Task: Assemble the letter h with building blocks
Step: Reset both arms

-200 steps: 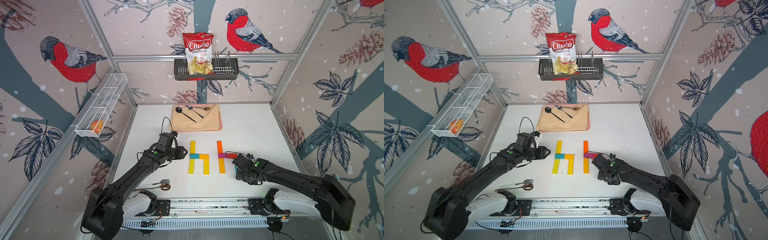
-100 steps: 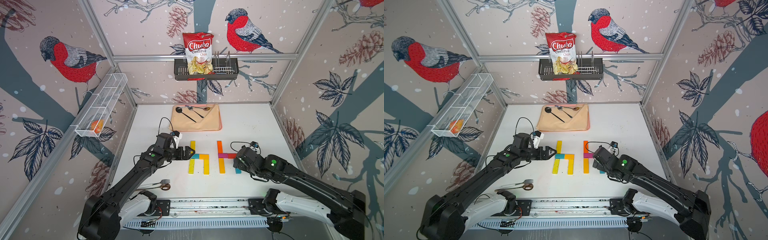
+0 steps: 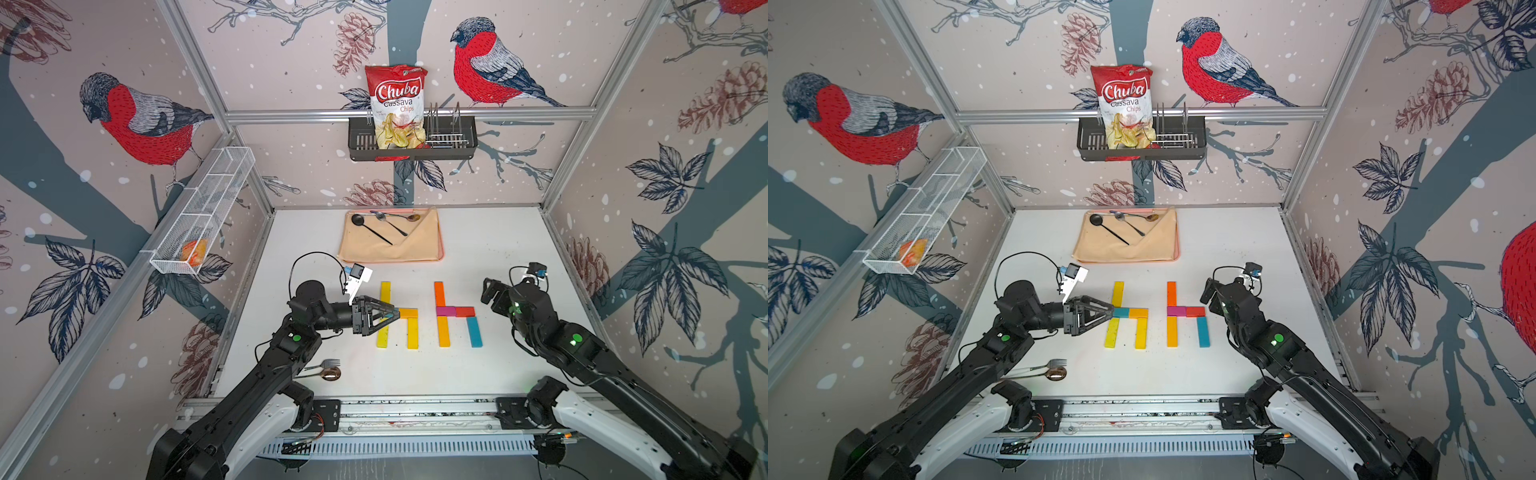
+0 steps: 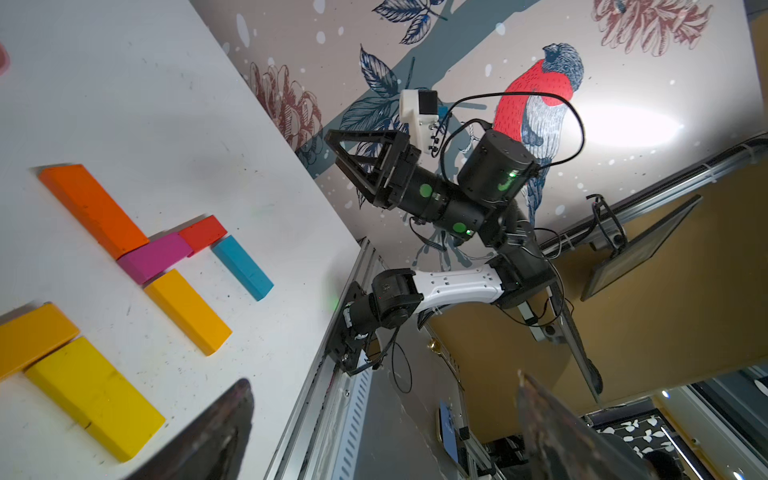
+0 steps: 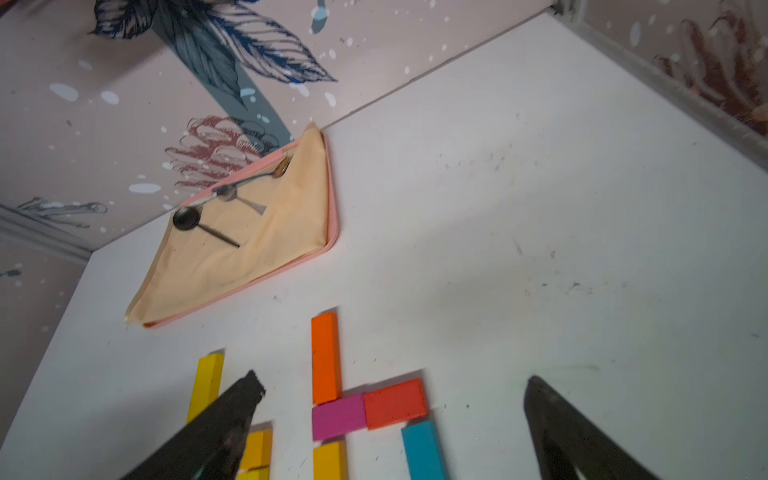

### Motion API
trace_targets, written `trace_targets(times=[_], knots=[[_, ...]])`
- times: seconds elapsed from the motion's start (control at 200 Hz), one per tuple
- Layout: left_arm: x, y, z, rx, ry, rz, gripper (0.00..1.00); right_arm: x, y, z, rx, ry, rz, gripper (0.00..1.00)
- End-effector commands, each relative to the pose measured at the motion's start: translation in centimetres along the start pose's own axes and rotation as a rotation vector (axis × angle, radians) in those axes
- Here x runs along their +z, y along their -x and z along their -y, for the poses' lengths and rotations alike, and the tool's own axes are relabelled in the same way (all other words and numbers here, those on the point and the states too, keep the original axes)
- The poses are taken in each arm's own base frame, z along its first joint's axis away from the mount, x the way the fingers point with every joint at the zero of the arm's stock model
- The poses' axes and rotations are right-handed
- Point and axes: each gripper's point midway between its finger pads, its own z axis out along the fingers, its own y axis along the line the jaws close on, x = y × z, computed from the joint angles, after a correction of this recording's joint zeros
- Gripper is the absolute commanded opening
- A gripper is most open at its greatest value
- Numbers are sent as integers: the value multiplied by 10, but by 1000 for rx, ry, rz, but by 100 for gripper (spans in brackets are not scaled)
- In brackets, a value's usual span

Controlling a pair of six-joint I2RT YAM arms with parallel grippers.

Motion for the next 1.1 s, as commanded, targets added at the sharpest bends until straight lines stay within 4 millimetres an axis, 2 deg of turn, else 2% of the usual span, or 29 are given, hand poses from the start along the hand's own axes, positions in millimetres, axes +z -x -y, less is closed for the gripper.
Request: trace_targets(times=[0.0,0.12,0.275,0.385,0.445,0.49,0.56,0.645,0.7,0.755,0.82,0.895,0.976,1.041,1.096], knots=[[2,7,14,60,-57,-8,96,17,18,25,-2,-85,64,100],[3,13,19,109,-70,-3,96,31,29,73,89,-238,112,100],[3,27,32,185,-83,31,96,25,50,114,157,-355,246,100],[1,38,45,258,-105,63,96,18,54,140,135,-440,334,100],[-1,53,36,301,-12,111,96,14,50,160,108,-536,373,100],[-8,73,12,331,180,184,96,11,43,178,104,-617,383,100],[-38,106,-32,372,556,323,96,9,32,199,125,-702,377,100],[-102,135,-77,398,1012,512,96,15,19,212,144,-723,387,100],[-158,142,-98,394,1328,662,96,24,14,213,128,-689,397,100],[-209,133,-112,383,1585,796,96,32,9,213,96,-669,399,100],[-231,126,-125,450,1652,823,98,38,9,212,77,-650,415,100],[-262,115,-130,473,1734,944,98,51,21,198,55,-563,431,100],[-289,93,-144,476,1818,1009,98,60,33,183,23,-468,486,100],[-297,82,-166,433,1822,979,98,64,41,172,4,-391,532,100],[-291,80,-180,421,1790,942,98,67,46,163,-15,-323,561,100]])
